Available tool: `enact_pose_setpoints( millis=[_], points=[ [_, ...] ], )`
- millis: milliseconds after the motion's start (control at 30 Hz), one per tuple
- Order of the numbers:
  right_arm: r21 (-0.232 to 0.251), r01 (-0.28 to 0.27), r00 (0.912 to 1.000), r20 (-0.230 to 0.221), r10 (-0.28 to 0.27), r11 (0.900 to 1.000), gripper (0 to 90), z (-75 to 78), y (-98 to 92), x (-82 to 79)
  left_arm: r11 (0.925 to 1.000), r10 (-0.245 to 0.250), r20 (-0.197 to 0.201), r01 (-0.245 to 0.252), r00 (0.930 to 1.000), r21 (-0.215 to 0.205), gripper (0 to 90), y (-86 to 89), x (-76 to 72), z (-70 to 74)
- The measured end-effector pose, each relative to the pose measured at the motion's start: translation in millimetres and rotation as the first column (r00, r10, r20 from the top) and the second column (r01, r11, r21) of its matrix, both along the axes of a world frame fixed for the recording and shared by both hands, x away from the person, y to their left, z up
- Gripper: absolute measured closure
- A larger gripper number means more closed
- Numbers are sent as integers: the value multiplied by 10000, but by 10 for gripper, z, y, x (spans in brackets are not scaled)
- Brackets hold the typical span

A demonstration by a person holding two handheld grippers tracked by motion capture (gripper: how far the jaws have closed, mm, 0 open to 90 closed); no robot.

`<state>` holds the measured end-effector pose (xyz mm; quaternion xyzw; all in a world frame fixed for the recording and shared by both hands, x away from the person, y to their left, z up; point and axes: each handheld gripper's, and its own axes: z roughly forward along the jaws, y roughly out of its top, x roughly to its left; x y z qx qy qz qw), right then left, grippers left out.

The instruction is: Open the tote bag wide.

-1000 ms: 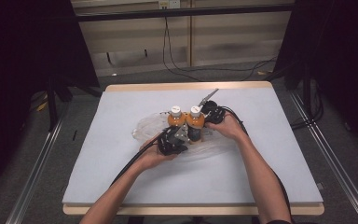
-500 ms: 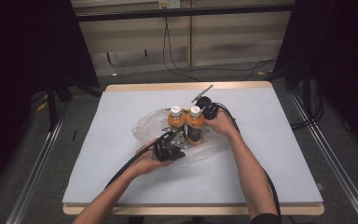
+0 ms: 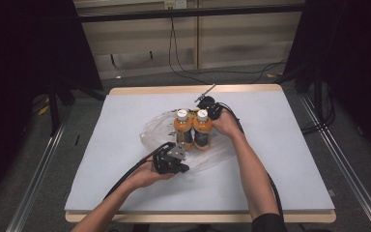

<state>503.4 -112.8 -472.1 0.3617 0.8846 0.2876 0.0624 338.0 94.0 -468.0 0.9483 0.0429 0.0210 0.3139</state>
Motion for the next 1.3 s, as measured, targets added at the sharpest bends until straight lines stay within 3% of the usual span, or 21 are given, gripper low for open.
enact_pose_setpoints(
  millis=[100,133,167,233,267,467,500,567,633,700,767,800,900,933,1067,1100,1167,1200,1300],
  points=[
    [215,234,9997,-82,-232,9995,900,-13,-8,58,10000,-54,36,55,10000,-58,900,4,-37,-5],
    [310,284,9995,-128,-280,9991,900,-19,-20,73,9996,-277,-166,278,9995,72,900,7,-38,10],
    [367,313,9994,-172,-306,9988,900,-21,-25,80,9999,-153,37,153,9999,-5,900,2,-66,0],
    [308,352,9993,-132,-348,9989,900,-18,-15,84,9998,-201,-7,201,9998,-1,900,2,-88,1],
    [43,298,9995,82,-298,9995,900,-13,3,91,9997,-227,176,227,9996,2,900,-5,-128,0],
    [-344,455,9987,250,-447,9984,900,1,46,171,9991,-402,220,399,9990,120,900,2,-187,13],
    [-344,455,9987,250,-447,9984,900,1,46,171,9988,-394,233,386,9990,316,900,8,-193,27],
    [-507,525,9981,343,-508,9973,900,5,68,197,9983,-545,43,544,9985,199,900,16,-190,24],
    [-556,644,9971,430,-621,9964,900,3,67,224,9989,-474,187,473,9987,79,900,11,-207,12],
    [-499,888,9952,462,-865,9948,900,-4,63,245,9981,-538,255,530,9982,314,900,11,-218,32],
    [-578,945,9942,570,-912,9938,900,-6,65,264,9985,-539,157,537,9984,126,900,13,-218,18],
    [-744,1101,9917,746,-1045,9911,900,-5,82,270,9978,-555,213,547,9982,361,900,14,-226,36],
    [-795,1215,9907,707,-1160,9894,900,-2,95,277,9980,-528,266,518,9983,359,900,9,-240,35],
    [-771,1198,9918,538,-1159,9898,900,7,87,285,9988,-479,280,474,9985,155,900,2,-245,19],
    [-709,1012,9944,363,-988,9923,900,17,88,273,9987,-395,367,383,9985,334,900,-3,-249,33],
    [-696,916,9953,381,-891,9934,900,16,88,262,9991,-414,100,413,9991,72,900,7,-230,18],
    [-573,812,9964,279,-797,9951,900,21,73,243,9992,-406,-235,405,9989,-33,900,30,-187,14],
    [-471,722,9971,270,-710,9963,900,31,60,214,9997,-134,-151,131,9998,-204,900,39,-177,-4],
    [-374,659,9976,249,-650,9971,900,59,42,180,9996,-66,-360,56,9993,-276,900,54,-151,-5]
  ],
)
